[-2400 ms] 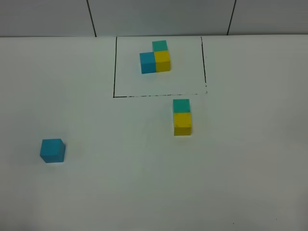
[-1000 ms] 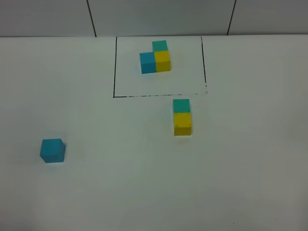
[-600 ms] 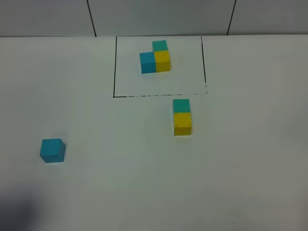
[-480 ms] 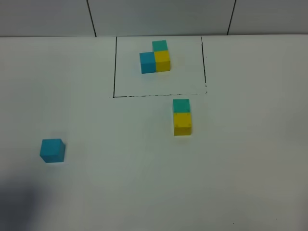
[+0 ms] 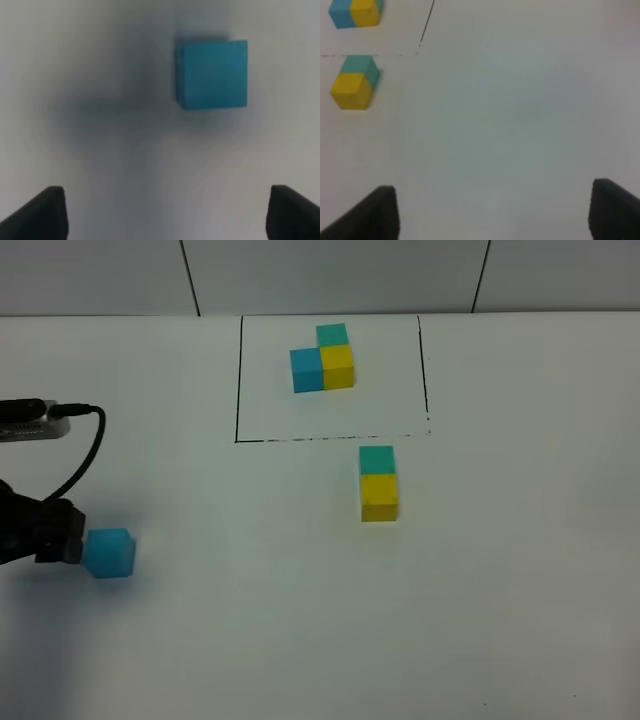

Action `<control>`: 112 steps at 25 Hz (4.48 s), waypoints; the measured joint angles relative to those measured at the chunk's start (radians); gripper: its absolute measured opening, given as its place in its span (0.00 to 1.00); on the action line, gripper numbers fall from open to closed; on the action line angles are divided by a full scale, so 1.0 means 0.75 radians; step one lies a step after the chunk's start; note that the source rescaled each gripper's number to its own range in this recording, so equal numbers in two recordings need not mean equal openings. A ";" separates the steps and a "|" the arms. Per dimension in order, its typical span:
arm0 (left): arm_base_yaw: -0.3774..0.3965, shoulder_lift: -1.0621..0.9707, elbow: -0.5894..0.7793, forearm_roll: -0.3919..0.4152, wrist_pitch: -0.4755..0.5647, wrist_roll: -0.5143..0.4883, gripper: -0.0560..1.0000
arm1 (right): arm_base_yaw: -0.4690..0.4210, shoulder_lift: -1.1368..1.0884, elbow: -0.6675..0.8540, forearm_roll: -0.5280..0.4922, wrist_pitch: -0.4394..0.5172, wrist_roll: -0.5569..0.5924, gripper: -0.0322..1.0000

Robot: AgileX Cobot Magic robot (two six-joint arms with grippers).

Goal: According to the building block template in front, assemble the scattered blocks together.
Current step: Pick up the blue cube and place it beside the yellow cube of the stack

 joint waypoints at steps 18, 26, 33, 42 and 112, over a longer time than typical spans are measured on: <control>-0.149 0.281 -0.147 -0.055 -0.090 -0.040 0.98 | 0.000 0.000 0.000 0.000 -0.001 -0.001 0.59; -0.149 0.375 -0.147 -0.021 -0.089 -0.106 0.98 | 0.000 0.000 0.000 0.000 -0.001 -0.001 0.59; -0.149 0.483 -0.147 -0.017 -0.158 -0.137 0.95 | 0.000 0.000 0.000 0.000 -0.001 -0.001 0.59; -0.149 0.538 -0.147 -0.017 -0.184 -0.144 0.46 | 0.000 0.000 0.000 0.000 -0.001 -0.001 0.59; -0.758 1.223 -1.327 0.126 0.328 1.355 0.05 | 0.000 0.000 0.000 0.000 -0.003 -0.001 0.59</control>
